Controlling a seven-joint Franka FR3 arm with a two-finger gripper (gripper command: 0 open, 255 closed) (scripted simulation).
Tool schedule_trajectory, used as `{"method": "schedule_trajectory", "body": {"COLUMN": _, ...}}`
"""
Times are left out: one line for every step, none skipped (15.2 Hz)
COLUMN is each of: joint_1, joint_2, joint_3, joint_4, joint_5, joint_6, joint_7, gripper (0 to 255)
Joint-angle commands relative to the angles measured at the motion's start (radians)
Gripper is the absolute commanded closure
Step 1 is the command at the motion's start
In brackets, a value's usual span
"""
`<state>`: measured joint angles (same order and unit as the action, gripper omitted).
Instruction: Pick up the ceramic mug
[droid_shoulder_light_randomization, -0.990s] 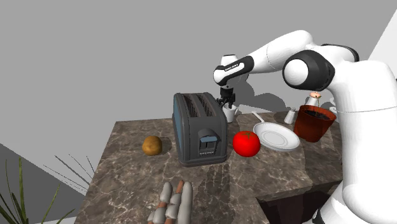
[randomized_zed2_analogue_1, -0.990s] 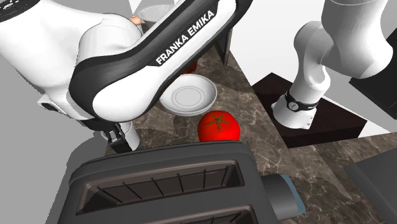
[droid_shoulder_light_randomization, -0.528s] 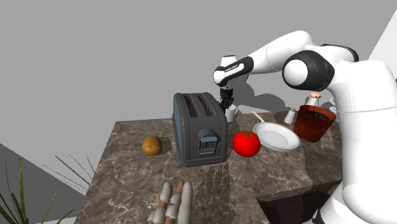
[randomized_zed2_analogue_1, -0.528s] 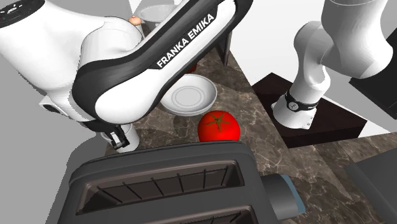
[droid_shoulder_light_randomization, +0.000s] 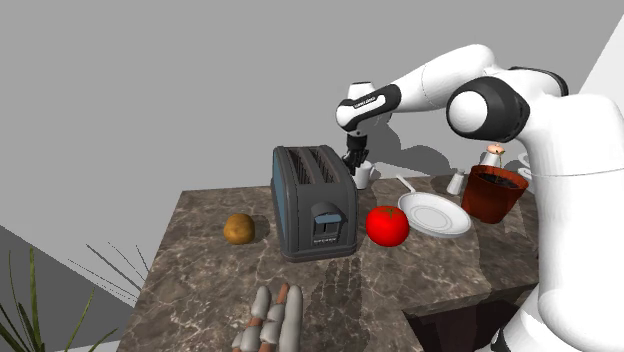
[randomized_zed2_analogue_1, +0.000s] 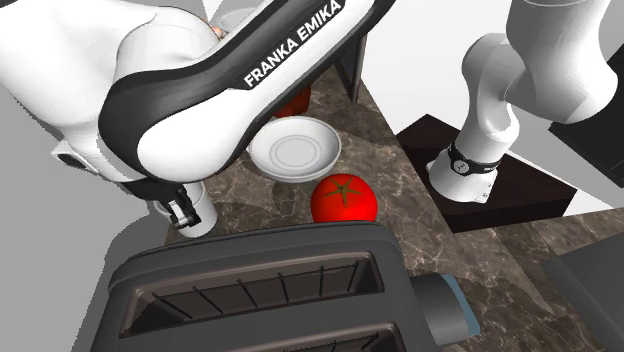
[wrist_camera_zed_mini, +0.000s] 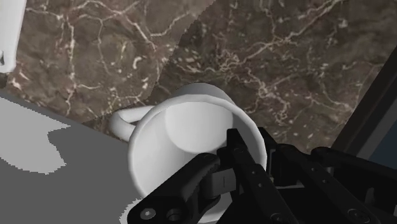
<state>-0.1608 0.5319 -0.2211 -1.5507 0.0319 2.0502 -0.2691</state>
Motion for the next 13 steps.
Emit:
{"method": "schedule_trajectory", "body": {"joint_1": 0.000, "joint_2": -0.008, "joint_3": -0.001, "joint_4": 0.014, "joint_5": -0.002, "joint_6": -0.022, "joint_7": 0.000, "gripper": 255}}
{"method": "schedule_trajectory", "body": {"joint_1": 0.000, "joint_2": -0.013, "joint_3": -0.002, "joint_4": 0.020, "joint_5": -0.002, "joint_6": -0.033, "joint_7": 0.000, "gripper": 255}}
{"method": "schedule_trajectory", "body": {"joint_1": 0.001, "joint_2": -0.017, "joint_3": -0.002, "joint_4": 0.027, "joint_5": -0.003, "joint_6": -0.044, "joint_7": 0.000, "gripper": 255}}
{"method": "schedule_trajectory", "body": {"joint_1": 0.001, "joint_2": -0.022, "joint_3": -0.003, "joint_4": 0.034, "joint_5": -0.004, "joint_6": -0.055, "joint_7": -0.001, "gripper": 255}}
{"method": "schedule_trajectory", "body": {"joint_1": 0.001, "joint_2": -0.026, "joint_3": -0.003, "joint_4": 0.041, "joint_5": -0.005, "joint_6": -0.066, "joint_7": -0.001, "gripper": 255}}
{"method": "schedule_trajectory", "body": {"joint_1": 0.001, "joint_2": -0.030, "joint_3": -0.004, "joint_4": 0.048, "joint_5": -0.006, "joint_6": -0.078, "joint_7": -0.001, "gripper": 255}}
{"method": "schedule_trajectory", "body": {"joint_1": 0.001, "joint_2": -0.034, "joint_3": -0.004, "joint_4": 0.056, "joint_5": -0.006, "joint_6": -0.089, "joint_7": -0.001, "gripper": 255}}
{"method": "schedule_trajectory", "body": {"joint_1": 0.001, "joint_2": -0.038, "joint_3": -0.005, "joint_4": 0.064, "joint_5": -0.007, "joint_6": -0.101, "joint_7": -0.001, "gripper": 255}}
{"method": "schedule_trajectory", "body": {"joint_1": 0.001, "joint_2": -0.041, "joint_3": -0.005, "joint_4": 0.072, "joint_5": -0.008, "joint_6": -0.112, "joint_7": -0.002, "gripper": 255}}
{"method": "schedule_trajectory", "body": {"joint_1": 0.001, "joint_2": -0.045, "joint_3": -0.006, "joint_4": 0.080, "joint_5": -0.008, "joint_6": -0.124, "joint_7": -0.002, "gripper": 255}}
{"method": "schedule_trajectory", "body": {"joint_1": 0.001, "joint_2": -0.048, "joint_3": -0.006, "joint_4": 0.089, "joint_5": -0.009, "joint_6": -0.136, "joint_7": -0.002, "gripper": 255}}
{"method": "schedule_trajectory", "body": {"joint_1": 0.001, "joint_2": -0.048, "joint_3": -0.006, "joint_4": 0.090, "joint_5": -0.009, "joint_6": -0.138, "joint_7": -0.002, "gripper": 255}}
{"method": "schedule_trajectory", "body": {"joint_1": 0.001, "joint_2": -0.048, "joint_3": -0.006, "joint_4": 0.091, "joint_5": -0.009, "joint_6": -0.138, "joint_7": -0.002, "gripper": 255}}
